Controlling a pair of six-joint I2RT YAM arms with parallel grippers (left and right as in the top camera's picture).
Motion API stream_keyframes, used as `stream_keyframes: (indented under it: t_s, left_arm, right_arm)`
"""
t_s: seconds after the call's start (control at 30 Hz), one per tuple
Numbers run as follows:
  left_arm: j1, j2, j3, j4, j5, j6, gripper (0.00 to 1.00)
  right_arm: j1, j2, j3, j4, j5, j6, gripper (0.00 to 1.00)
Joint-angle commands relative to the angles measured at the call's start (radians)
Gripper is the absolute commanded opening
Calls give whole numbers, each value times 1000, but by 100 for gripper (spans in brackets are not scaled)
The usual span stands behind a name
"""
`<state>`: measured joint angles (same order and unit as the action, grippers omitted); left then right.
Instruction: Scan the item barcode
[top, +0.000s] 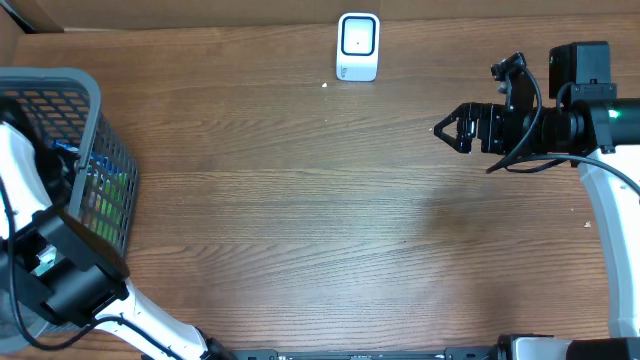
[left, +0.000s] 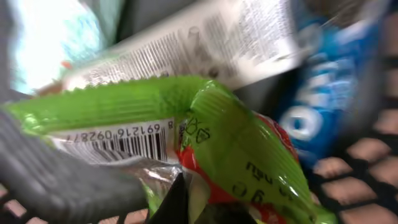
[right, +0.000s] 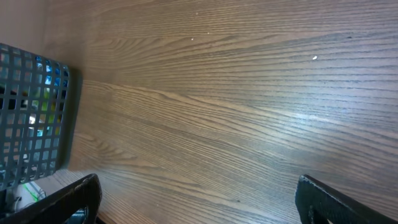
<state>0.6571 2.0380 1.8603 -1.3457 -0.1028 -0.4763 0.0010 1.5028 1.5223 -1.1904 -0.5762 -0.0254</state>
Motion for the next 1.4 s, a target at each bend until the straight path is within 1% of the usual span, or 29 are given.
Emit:
stream_keyframes:
  t_s: [0.0, 0.1, 0.23, 0.43, 0.53, 0.6, 0.73, 0.87, 0.97, 1.03, 1.07, 1.17, 1.2, 1.23, 1.3, 1.33, 1.37]
  left_arm:
    - [3, -36, 230, -74, 27, 54, 4]
    - [3, -68, 394, -163, 26, 66, 4]
    - [3, -119, 521, -234, 26, 74, 4]
    - [1, -214, 533, -263, 43, 76, 4]
    - [-16, -268, 533, -243, 105, 132, 4]
    - [-39, -304, 533, -224, 105, 142, 4]
    - [-150, -398, 533, -169, 104, 169, 4]
    - [-307, -452, 533, -140, 102, 185, 4]
    - [-434, -454, 531, -139, 56, 185, 4]
    - [-493, -443, 529, -156, -15, 159, 4]
    - [-510, -436, 529, -172, -70, 120, 7]
    - [-509, -417, 529, -216, -171, 23, 41]
    - [-499, -414, 529, -227, -186, 9, 54]
    - [-490, -410, 529, -234, -192, 1, 64]
    - [-457, -411, 529, -244, -193, -5, 75]
    - [-433, -411, 529, -249, -193, -13, 83]
    - [-408, -413, 529, -254, -193, -20, 89]
  right_arm:
    - [5, -4, 19, 5, -2, 3, 100]
    - [5, -4, 19, 5, -2, 3, 100]
    - [5, -4, 19, 5, -2, 3, 100]
    - [5, -4, 19, 5, -2, 3, 100]
    - [5, -4, 19, 8, -2, 3, 100]
    - [5, -4, 19, 8, -2, 3, 100]
    - [5, -4, 19, 8, -2, 3, 100]
    - [5, -4, 19, 10, -2, 3, 100]
    - [5, -4, 19, 9, -2, 3, 100]
    - [5, -4, 19, 7, -2, 3, 100]
    - [5, -4, 19, 6, -2, 3, 100]
    - [5, -4, 19, 6, -2, 3, 100]
    - [5, -4, 19, 6, -2, 3, 100]
    - [5, -4, 19, 6, -2, 3, 100]
    - [5, -4, 19, 7, -2, 3, 100]
    - [5, -4, 19, 8, -2, 3, 100]
    - [5, -4, 19, 8, -2, 3, 100]
